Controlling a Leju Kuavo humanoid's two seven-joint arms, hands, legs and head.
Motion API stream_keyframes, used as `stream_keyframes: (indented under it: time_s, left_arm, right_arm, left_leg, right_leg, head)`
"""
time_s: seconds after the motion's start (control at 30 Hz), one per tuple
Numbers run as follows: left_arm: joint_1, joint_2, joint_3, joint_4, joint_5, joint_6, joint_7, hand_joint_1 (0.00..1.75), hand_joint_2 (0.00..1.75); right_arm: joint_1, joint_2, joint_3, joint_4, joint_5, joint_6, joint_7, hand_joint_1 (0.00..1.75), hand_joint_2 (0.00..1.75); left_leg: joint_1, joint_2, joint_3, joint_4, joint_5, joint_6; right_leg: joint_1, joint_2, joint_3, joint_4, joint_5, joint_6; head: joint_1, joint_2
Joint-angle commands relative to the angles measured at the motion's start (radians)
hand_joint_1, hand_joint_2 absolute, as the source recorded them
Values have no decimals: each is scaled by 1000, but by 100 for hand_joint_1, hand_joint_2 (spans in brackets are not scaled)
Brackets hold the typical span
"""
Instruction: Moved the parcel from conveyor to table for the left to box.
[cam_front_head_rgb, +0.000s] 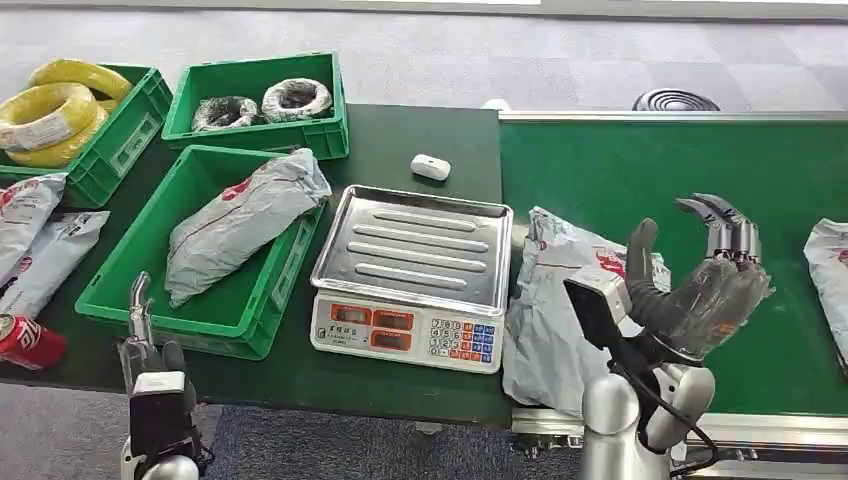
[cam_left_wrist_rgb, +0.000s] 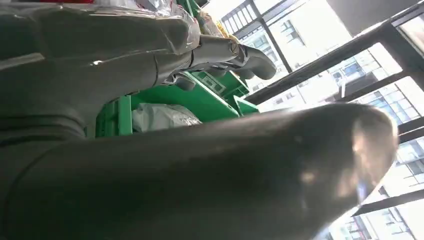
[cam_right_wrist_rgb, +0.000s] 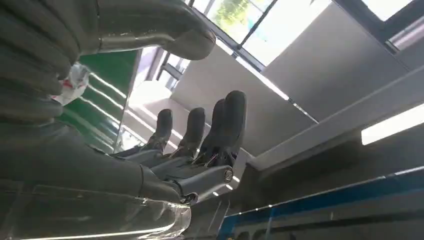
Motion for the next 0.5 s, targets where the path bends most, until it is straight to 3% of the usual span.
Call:
stream_keyframes:
  time_s: [0.03,0.07,0.1,0.17,0.23,0.27,0.3,0.37,0.43,0.5]
  left_arm:
    - [-36,11,-10,54,4,3,6,0,0]
    - [-36,11,-10,54,4,3,6,0,0]
    - [-34,11,-6,49,7,4,8,0,0]
    - [-34,11,-1,47,10,6,10,0,0]
    - [-31,9,11,42,14,10,14,0,0]
    - [-31,9,17,40,17,8,18,0,0]
    - [-28,9,25,34,16,12,19,0,0]
    - [-28,9,25,34,16,12,19,0,0]
    - [-18,7,36,18,20,5,26,0,0]
    - [-12,6,37,11,17,2,30,0,0]
  right_arm:
    - [-132,-8,2,125,5,3,5,66,175]
    - [-134,-8,1,126,5,3,5,28,175]
    - [-158,-8,-3,188,-15,3,6,28,175]
    - [-167,-8,-2,223,-41,3,1,0,175]
    - [-183,-36,43,392,-210,3,17,0,175]
    - [-179,-36,22,419,-186,3,26,0,175]
    - [-178,-58,57,543,-268,36,104,0,175]
    - [-178,-58,57,543,-268,36,104,0,175]
    - [-125,-69,-14,682,-109,3,197,0,175]
    - [-133,-87,-130,741,-45,3,147,0,175]
  left_leg:
    - [-1,3,0,0,0,0]
    - [-1,3,0,0,0,0]
    - [-1,5,0,-1,0,0]
    - [0,6,1,-2,0,0]
    - [0,5,1,-2,1,0]
    - [1,5,3,-2,0,0]
    - [1,4,3,-2,0,0]
    - [1,5,4,-2,0,0]
    - [1,5,3,-3,1,0]
    - [1,1,4,-4,1,0]
  right_leg:
    - [0,-1,-1,0,0,0]
    - [0,-1,-1,0,0,0]
    - [0,1,0,-1,1,0]
    - [0,1,0,-1,2,0]
    - [0,0,0,-2,2,0]
    - [1,2,2,-2,1,0]
    - [1,1,3,-2,1,0]
    - [2,2,4,-3,2,0]
    - [1,0,3,-3,2,0]
    - [1,-3,5,-5,1,0]
  head:
    - [0,0]
    - [0,0]
    - [0,0]
    - [0,0]
    - [0,0]
    - [0,0]
    - [0,0]
    - [0,0]
    - [0,0]
    - [0,0]
